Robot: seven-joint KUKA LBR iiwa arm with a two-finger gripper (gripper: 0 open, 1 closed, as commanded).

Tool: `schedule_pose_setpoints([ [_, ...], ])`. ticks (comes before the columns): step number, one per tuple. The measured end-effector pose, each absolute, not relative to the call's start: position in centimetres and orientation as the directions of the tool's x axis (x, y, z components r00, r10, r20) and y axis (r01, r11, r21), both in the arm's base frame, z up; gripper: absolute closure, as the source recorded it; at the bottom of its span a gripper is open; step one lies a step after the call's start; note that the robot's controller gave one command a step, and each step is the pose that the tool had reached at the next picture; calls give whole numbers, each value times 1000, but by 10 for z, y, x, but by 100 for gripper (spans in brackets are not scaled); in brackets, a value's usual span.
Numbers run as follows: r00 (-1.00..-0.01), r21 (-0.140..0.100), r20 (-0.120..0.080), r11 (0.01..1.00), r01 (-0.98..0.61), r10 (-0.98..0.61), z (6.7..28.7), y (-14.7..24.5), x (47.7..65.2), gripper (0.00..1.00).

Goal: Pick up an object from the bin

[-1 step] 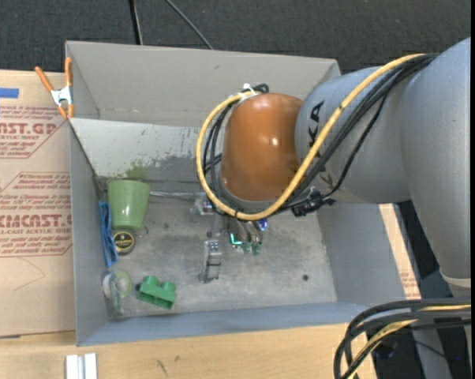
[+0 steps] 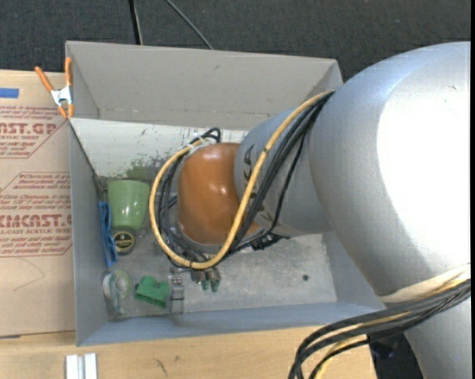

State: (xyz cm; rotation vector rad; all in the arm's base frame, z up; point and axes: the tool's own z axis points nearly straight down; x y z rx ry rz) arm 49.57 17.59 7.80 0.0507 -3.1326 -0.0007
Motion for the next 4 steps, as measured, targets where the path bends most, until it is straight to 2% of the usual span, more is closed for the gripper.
schedule_pose_setpoints([
  [1,-1000,0,7,1000,-29,-29,84,174,499,100],
  [2,-998,2,-9,998,-57,-57,226,159,508,100],
  [3,-993,1,-2,993,116,116,219,140,532,100],
  [4,-993,1,-2,993,116,116,219,140,531,0],
])
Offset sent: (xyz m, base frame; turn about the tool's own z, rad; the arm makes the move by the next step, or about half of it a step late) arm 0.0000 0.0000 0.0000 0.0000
